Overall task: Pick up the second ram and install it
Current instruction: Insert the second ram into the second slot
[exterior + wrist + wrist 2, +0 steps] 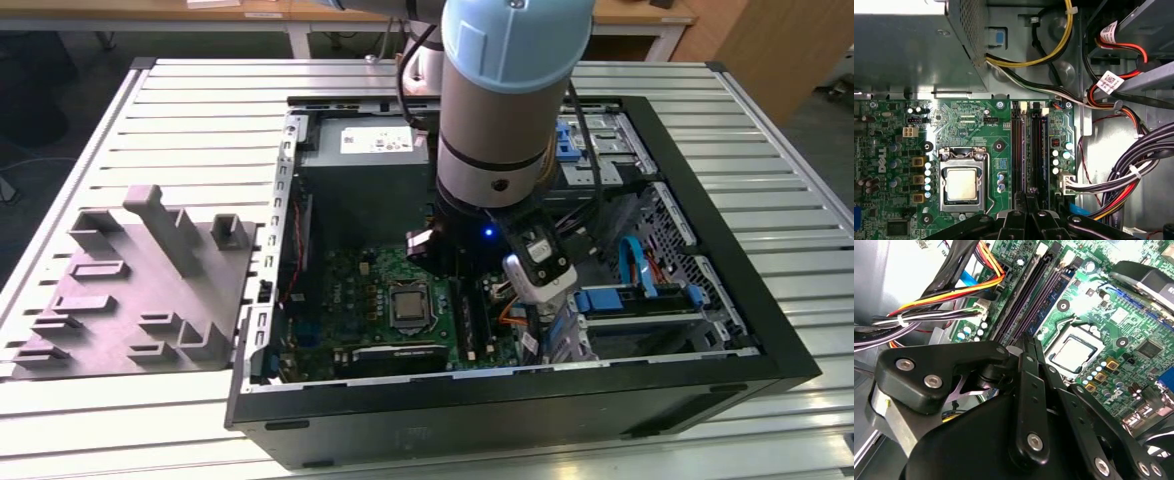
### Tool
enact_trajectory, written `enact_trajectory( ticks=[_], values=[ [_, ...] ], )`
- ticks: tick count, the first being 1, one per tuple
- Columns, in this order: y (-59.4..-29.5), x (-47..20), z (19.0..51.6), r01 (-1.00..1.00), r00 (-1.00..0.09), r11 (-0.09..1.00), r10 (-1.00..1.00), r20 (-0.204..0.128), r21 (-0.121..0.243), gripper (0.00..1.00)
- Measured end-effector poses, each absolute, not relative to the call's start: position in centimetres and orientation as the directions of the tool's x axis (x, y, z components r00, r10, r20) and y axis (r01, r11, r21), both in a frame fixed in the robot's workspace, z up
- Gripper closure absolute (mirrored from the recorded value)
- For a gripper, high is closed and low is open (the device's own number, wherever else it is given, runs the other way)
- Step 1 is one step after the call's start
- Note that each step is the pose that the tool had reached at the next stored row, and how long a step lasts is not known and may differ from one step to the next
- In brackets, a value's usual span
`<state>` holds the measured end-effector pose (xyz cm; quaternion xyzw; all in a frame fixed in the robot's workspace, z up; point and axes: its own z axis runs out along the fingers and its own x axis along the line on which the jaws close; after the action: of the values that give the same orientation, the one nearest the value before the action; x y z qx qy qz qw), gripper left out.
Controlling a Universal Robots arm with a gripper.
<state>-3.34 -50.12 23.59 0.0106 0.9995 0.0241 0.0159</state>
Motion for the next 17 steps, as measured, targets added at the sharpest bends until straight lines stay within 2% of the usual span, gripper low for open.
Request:
enact_trajectory(
  ticks=[9, 17],
  values=[
    [-50.02, -3.33, 23.44, 0.022, -0.999, 0.999, 0.024, -0.031, 0.047, 0.89],
    [-49.53, -3.33, 23.23, 0.03, -0.999, 0.999, 0.031, -0.031, 0.031, 0.89]
  ],
)
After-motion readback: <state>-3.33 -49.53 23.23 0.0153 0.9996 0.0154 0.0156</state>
